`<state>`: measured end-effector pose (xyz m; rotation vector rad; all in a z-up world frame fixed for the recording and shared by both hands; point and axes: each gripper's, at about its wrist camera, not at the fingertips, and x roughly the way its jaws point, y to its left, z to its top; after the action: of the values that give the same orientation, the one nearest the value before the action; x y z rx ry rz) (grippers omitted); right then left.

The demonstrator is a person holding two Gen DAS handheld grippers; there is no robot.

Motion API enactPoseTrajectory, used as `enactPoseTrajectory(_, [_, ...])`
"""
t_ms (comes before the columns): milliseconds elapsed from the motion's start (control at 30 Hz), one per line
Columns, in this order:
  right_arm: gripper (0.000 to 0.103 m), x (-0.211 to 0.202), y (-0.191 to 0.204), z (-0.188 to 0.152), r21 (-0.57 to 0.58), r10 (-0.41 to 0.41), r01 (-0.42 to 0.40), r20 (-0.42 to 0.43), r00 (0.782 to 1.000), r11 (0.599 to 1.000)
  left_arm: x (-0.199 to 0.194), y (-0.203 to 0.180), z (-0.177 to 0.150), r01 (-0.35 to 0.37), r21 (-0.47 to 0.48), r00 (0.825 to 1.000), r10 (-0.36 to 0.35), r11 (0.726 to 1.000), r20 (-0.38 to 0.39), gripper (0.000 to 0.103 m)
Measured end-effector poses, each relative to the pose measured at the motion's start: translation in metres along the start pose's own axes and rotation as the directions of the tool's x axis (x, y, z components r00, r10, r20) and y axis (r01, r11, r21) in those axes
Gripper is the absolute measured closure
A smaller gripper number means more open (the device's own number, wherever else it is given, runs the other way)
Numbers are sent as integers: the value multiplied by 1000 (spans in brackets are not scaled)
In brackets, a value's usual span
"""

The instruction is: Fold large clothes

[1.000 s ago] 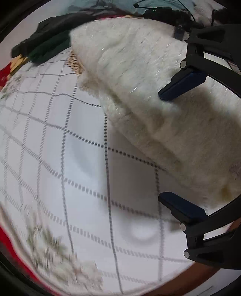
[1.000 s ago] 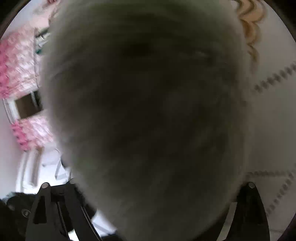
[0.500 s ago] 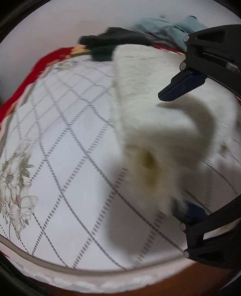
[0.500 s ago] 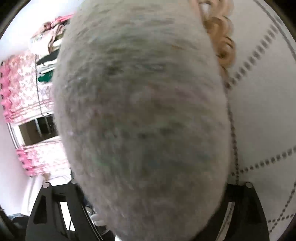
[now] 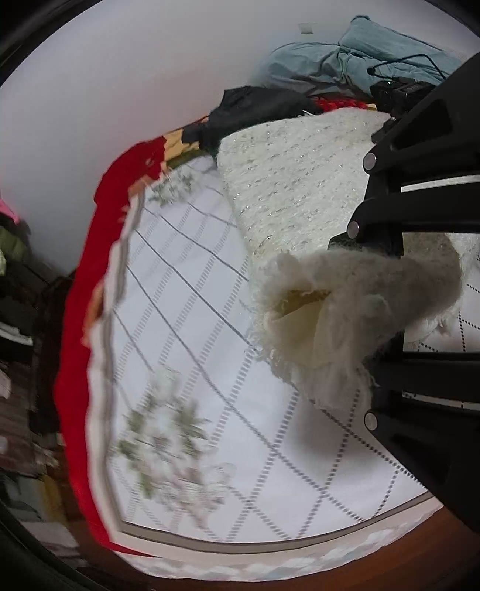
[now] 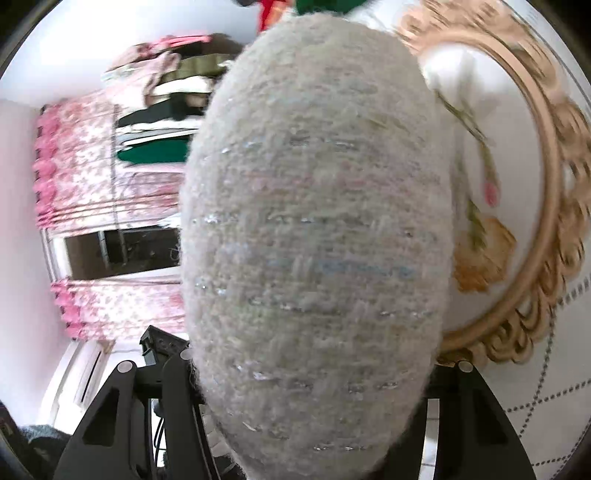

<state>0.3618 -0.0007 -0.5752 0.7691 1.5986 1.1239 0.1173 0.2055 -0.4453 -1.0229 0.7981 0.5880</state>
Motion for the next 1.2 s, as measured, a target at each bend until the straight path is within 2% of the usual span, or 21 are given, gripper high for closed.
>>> enactPoseTrajectory(167, [43, 5, 42, 20, -79, 40, -39, 15, 999, 996, -12, -41, 30, 42, 44, 998, -44, 998, 41, 85])
enactPoseTrajectory(300, [43, -10, 86, 51, -142, 71, -64, 46, 996, 988, -19, -85, 63, 80, 95, 993, -87, 992, 80, 86])
enactPoseTrajectory(367, [43, -32, 108, 81, -168, 97, -85, 70, 993, 982, -19, -113, 83, 118, 111, 987, -129, 987, 95, 86])
enactPoseTrajectory(400, [43, -57, 112, 92, -182, 103, -87, 79, 992, 979, -15, -126, 93, 133, 110, 984, -144, 985, 101, 86])
enactPoseTrajectory(500, [43, -97, 136, 138, -215, 118, -91, 114, 986, 972, -6, -182, 127, 202, 123, 967, -218, 972, 133, 86])
enactPoseTrajectory(533, [43, -129, 136, 174, -214, 128, -98, 131, 983, 972, -1, -201, 137, 217, 139, 961, -236, 966, 144, 86])
enactPoseTrajectory(600, [43, -168, 144, 227, -216, 147, -111, 159, 976, 970, 14, -242, 155, 251, 176, 948, -278, 952, 155, 86])
enactPoseTrajectory(667, [43, -203, 141, 274, -203, 166, -129, 180, 970, 971, 38, -285, 171, 286, 219, 935, -321, 933, 149, 86])
enactPoseTrajectory(733, [43, -233, 132, 321, -171, 163, -130, 198, 966, 977, 67, -316, 179, 300, 249, 933, -337, 921, 124, 86])
enactPoseTrajectory(800, [43, -260, 107, 361, -129, 127, -101, 211, 969, 987, 111, -343, 181, 305, 257, 940, -333, 917, 75, 86])
enactPoseTrajectory(867, [43, -280, 71, 393, -62, 55, -43, 223, 973, 997, 161, -361, 177, 292, 259, 952, -306, 921, 14, 86])
enactPoseTrajectory(967, [43, -298, 17, 418, 34, -37, 30, 219, 975, 999, 219, -371, 167, 255, 260, 967, -246, 931, -66, 86])
enactPoseTrajectory(1033, [43, -303, -3, 422, 46, -81, 73, 211, 974, 996, 246, -372, 157, 216, 298, 976, -195, 930, -98, 86])
enactPoseTrajectory(1133, [36, -306, -14, 421, 54, -101, 91, 216, 971, 994, 259, -372, 146, 179, 367, 983, -149, 913, -109, 83])
enactPoseTrajectory(1200, [26, -302, -1, 414, 50, -185, 179, 234, 954, 983, 259, -375, 144, 161, 415, 986, -125, 895, -113, 79])
